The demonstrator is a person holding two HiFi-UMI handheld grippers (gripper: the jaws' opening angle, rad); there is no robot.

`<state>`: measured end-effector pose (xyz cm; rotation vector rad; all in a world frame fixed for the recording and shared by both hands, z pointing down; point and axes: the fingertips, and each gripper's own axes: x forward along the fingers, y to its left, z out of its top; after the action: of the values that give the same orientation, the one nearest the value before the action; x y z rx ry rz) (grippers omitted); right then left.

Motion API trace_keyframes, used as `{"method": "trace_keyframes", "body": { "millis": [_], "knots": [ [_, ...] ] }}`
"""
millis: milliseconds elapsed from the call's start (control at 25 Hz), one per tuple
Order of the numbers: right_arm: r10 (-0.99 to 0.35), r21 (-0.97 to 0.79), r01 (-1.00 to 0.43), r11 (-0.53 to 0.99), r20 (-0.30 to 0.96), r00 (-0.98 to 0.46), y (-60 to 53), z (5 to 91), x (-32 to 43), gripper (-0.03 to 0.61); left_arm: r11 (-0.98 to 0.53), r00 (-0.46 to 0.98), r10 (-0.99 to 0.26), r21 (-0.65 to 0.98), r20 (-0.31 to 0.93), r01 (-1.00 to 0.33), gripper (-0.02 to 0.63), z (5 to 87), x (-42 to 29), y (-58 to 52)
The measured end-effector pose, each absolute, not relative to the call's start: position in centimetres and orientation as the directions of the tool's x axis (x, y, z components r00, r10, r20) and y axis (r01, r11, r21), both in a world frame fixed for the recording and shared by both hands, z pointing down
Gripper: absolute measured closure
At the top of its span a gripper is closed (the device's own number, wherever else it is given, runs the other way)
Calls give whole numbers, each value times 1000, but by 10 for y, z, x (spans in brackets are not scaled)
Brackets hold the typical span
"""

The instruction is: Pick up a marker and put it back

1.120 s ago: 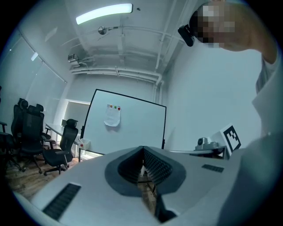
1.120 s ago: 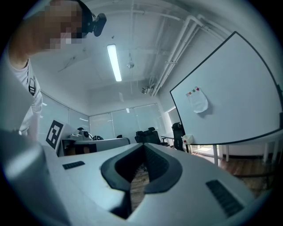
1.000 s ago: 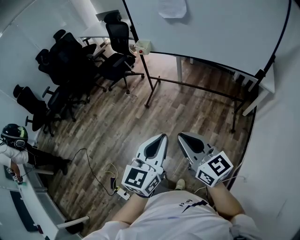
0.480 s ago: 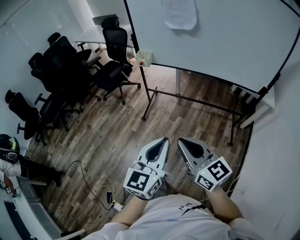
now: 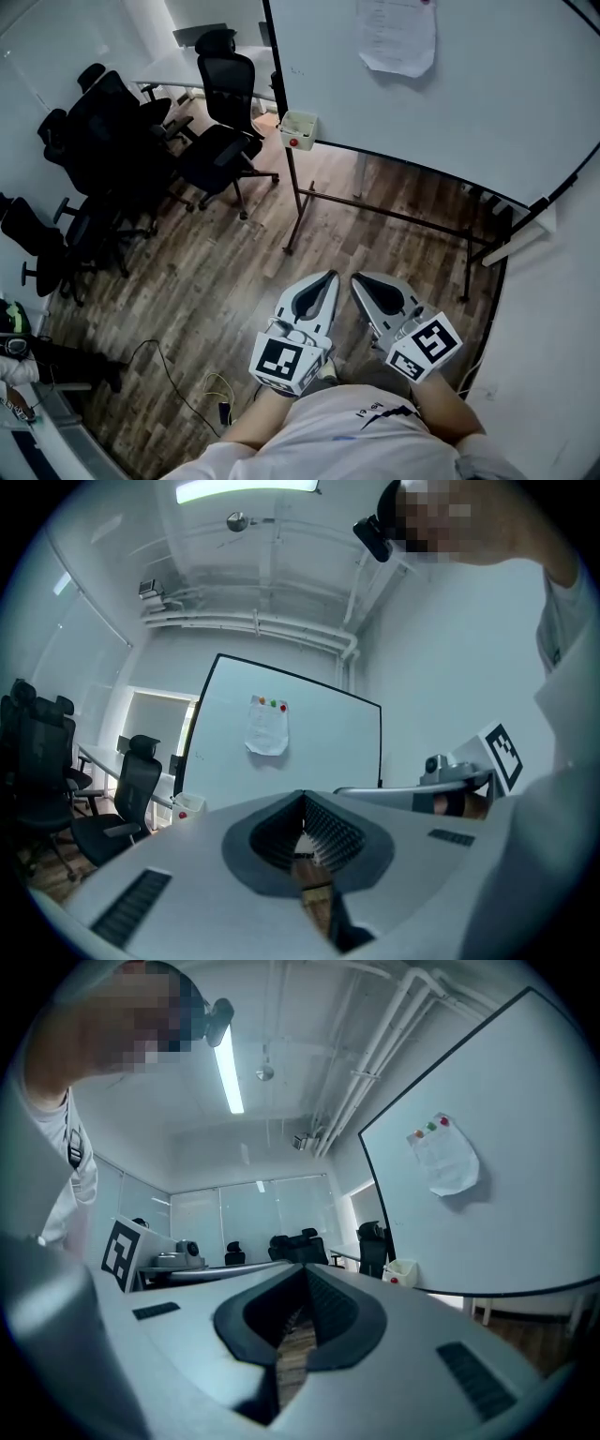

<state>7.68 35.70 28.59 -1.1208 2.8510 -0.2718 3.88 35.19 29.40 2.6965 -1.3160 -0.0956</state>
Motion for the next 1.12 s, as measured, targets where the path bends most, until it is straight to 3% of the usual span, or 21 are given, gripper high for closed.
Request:
{"method": "trace_keyframes", "body": {
  "millis": [1120],
  "knots": [
    [-554,-252,-528,811,-38,-832,39,292,46,565,-411,430,-897,165,102,-897,603,314,-13,41]
  ]
}}
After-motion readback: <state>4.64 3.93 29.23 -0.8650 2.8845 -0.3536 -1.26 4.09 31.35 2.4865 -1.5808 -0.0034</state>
